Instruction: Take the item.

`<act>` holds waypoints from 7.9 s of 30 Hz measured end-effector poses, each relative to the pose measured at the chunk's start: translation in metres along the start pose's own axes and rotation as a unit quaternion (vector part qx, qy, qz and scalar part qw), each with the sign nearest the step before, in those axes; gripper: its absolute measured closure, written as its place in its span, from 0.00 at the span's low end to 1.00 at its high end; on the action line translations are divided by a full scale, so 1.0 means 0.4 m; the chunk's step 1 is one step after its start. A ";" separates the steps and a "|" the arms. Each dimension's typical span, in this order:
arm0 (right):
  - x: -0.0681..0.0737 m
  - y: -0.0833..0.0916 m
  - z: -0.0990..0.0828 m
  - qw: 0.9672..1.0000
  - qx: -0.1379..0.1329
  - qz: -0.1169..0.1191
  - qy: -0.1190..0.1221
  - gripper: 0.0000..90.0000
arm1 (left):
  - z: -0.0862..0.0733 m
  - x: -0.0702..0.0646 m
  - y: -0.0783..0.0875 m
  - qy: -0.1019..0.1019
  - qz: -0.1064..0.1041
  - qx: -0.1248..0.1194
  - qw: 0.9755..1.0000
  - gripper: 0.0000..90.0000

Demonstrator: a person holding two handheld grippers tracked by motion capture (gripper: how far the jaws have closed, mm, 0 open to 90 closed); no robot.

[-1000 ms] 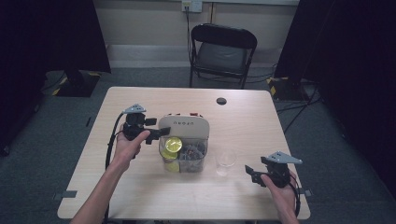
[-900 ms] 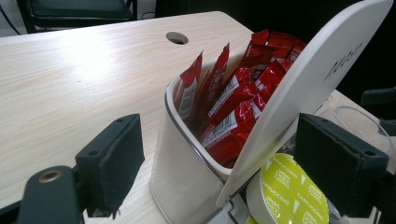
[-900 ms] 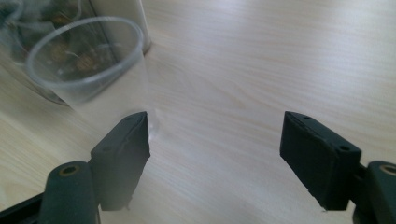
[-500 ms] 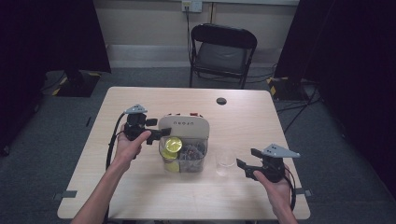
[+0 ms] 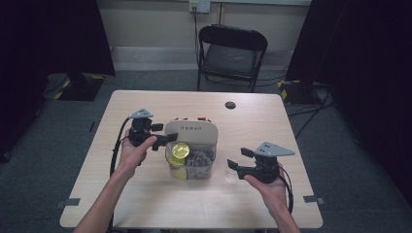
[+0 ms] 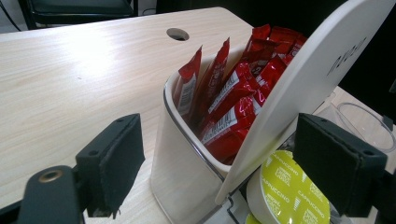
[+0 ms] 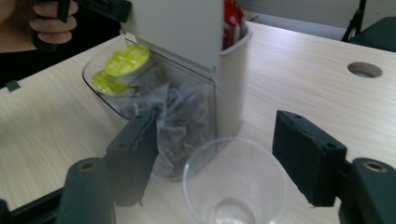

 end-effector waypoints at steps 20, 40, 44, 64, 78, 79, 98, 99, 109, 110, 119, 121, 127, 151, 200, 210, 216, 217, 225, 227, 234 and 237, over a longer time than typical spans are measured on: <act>0.042 -0.167 0.062 0.994 0.040 0.102 0.005 0.61 | -0.004 -0.003 -0.005 -0.001 -0.001 0.003 1.000 0.18; 0.030 -0.245 0.059 0.990 0.082 0.116 -0.013 0.63 | -0.004 0.003 -0.002 0.002 -0.003 0.002 1.000 0.18; 0.024 -0.247 0.050 0.990 0.087 0.114 -0.017 0.65 | -0.004 0.003 -0.002 0.004 -0.005 0.000 1.000 0.18; 0.019 -0.241 0.032 0.989 0.085 0.117 -0.021 0.94 | -0.008 0.002 -0.006 0.003 -0.005 0.004 1.000 0.18; 0.018 -0.232 0.042 0.990 0.066 0.122 -0.022 1.00 | -0.010 0.001 -0.008 0.005 -0.005 0.005 1.000 0.18; 0.018 -0.232 0.043 0.990 0.066 0.122 -0.022 1.00 | -0.010 0.001 -0.008 0.004 -0.005 0.005 1.000 0.18; 0.018 -0.218 0.065 0.992 0.041 0.122 -0.018 1.00 | -0.011 0.001 -0.009 0.004 -0.005 0.008 1.000 0.18; 0.018 -0.218 0.065 0.992 0.039 0.122 -0.018 1.00 | -0.011 0.002 -0.009 0.001 -0.005 0.010 1.000 0.18; 0.025 -0.208 0.079 0.992 0.031 0.125 -0.013 1.00 | -0.012 0.002 -0.011 0.002 -0.004 0.010 1.000 0.18; 0.026 -0.207 0.081 0.992 0.028 0.126 -0.012 1.00 | -0.012 0.002 -0.011 0.002 -0.005 0.010 1.000 0.18; 0.030 -0.188 0.092 0.992 0.018 0.128 -0.011 1.00 | -0.013 0.002 -0.011 0.003 -0.005 0.010 1.000 0.18; 0.030 -0.182 0.094 0.992 0.015 0.127 -0.010 1.00 | -0.013 0.002 -0.011 0.003 -0.005 0.010 1.000 0.18; 0.033 -0.164 0.103 0.992 0.006 0.128 -0.008 1.00 | -0.013 0.002 -0.011 0.003 -0.004 0.011 1.000 0.18; 0.029 -0.076 0.105 0.994 -0.015 0.111 -0.009 1.00 | -0.014 0.000 -0.015 0.001 -0.006 0.015 1.000 0.18; -0.071 -0.010 -0.012 0.997 0.023 0.053 -0.045 1.00 | -0.015 0.003 -0.013 0.007 -0.005 0.020 1.000 0.18; -0.077 -0.022 -0.023 0.997 0.036 0.051 -0.047 0.98 | -0.017 0.004 -0.013 0.004 -0.003 0.022 1.000 0.18; -0.076 -0.023 -0.024 0.997 0.035 0.049 -0.047 0.93 | -0.017 0.005 -0.014 0.002 -0.003 0.023 1.000 0.18; -0.076 -0.023 -0.024 0.997 0.034 0.049 -0.048 0.91 | -0.017 0.005 -0.014 0.003 -0.003 0.023 1.000 0.18; -0.076 -0.023 -0.023 0.997 0.033 0.047 -0.051 0.84 | -0.017 0.006 -0.013 0.004 -0.003 0.024 1.000 0.18; -0.077 -0.023 -0.023 0.997 0.033 0.045 -0.052 0.82 | -0.017 0.006 -0.012 0.005 -0.003 0.024 1.000 0.18; -0.078 -0.011 -0.023 0.997 0.029 0.036 -0.056 0.76 | -0.016 0.006 -0.012 0.005 -0.004 0.023 1.000 0.18; -0.077 -0.003 -0.021 0.998 0.025 0.032 -0.057 0.75 | -0.015 0.007 -0.011 0.005 -0.004 0.024 1.000 0.18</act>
Point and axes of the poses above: each handheld gripper's, and its own axes: y roughly backward along the jaws, z roughly out of its top, x roughly to its left, the point moved 2 cm from there along -y, roughly forward along the jaws, and after that the axes turned 13 degrees about z, right-handed, at the moved point
